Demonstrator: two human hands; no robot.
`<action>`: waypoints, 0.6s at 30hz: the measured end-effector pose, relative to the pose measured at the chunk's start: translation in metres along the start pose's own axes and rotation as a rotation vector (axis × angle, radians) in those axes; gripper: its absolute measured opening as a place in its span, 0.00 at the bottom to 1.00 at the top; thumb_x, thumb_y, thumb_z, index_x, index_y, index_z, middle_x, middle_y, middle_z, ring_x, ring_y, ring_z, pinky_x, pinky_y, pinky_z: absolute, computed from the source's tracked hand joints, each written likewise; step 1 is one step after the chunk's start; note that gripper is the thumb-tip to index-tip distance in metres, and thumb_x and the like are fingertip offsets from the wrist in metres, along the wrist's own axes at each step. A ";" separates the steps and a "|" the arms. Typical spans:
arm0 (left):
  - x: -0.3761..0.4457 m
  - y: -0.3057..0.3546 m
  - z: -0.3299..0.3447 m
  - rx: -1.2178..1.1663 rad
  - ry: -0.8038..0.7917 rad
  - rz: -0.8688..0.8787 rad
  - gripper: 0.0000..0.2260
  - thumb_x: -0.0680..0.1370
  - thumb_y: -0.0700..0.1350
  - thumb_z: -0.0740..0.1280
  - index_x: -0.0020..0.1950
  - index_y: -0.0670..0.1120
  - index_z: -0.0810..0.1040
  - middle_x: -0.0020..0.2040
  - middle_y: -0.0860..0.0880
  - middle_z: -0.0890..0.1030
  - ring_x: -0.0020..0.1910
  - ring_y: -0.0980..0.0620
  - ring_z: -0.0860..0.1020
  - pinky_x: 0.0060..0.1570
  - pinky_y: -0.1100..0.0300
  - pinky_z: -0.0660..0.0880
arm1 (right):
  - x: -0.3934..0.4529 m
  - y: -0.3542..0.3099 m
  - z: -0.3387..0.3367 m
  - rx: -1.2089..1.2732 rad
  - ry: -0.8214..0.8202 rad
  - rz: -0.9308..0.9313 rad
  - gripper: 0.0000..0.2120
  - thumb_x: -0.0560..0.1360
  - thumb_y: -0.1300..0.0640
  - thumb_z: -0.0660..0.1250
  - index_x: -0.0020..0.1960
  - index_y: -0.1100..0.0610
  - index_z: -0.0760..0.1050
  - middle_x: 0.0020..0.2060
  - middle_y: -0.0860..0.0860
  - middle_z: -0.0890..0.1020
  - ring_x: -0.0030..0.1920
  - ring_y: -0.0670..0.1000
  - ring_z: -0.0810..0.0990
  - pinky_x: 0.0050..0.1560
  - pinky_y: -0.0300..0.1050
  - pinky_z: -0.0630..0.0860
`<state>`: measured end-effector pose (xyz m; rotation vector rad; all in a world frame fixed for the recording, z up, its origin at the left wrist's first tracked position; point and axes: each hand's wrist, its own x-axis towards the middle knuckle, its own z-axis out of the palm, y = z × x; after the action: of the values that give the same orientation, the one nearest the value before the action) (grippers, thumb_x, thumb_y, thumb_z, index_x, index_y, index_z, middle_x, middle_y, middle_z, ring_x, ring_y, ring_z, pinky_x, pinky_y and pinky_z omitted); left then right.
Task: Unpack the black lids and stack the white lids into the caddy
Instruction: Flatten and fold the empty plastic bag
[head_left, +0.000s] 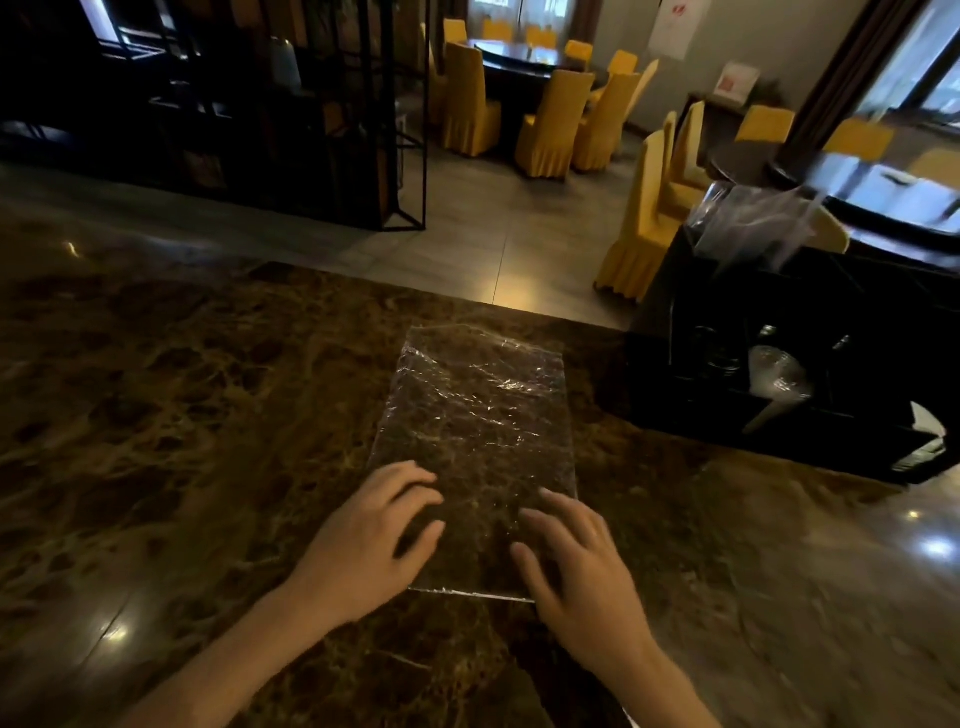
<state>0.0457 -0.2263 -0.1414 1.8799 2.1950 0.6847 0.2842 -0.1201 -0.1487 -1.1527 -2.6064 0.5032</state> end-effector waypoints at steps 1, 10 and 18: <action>0.011 0.004 0.008 0.055 -0.061 0.055 0.24 0.80 0.63 0.53 0.71 0.55 0.72 0.75 0.57 0.67 0.77 0.60 0.57 0.73 0.57 0.63 | 0.008 -0.003 0.005 -0.037 -0.062 -0.080 0.27 0.82 0.34 0.51 0.77 0.41 0.68 0.79 0.38 0.61 0.81 0.45 0.53 0.80 0.46 0.55; 0.052 -0.019 0.055 0.315 -0.283 0.086 0.32 0.80 0.66 0.35 0.82 0.53 0.40 0.83 0.52 0.42 0.80 0.53 0.37 0.79 0.50 0.40 | 0.062 0.009 0.044 -0.135 -0.276 -0.153 0.29 0.82 0.30 0.35 0.81 0.33 0.38 0.82 0.38 0.40 0.81 0.43 0.34 0.80 0.49 0.34; 0.050 -0.019 0.053 0.341 -0.305 0.126 0.39 0.78 0.73 0.44 0.82 0.52 0.46 0.83 0.47 0.45 0.81 0.46 0.43 0.78 0.41 0.48 | 0.117 0.029 0.044 -0.184 -0.168 -0.031 0.30 0.82 0.33 0.39 0.82 0.37 0.43 0.83 0.41 0.44 0.82 0.47 0.39 0.82 0.54 0.40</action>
<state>0.0414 -0.1673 -0.1882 2.1256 2.1085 0.0271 0.2106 -0.0233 -0.1911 -1.1684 -2.8612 0.3747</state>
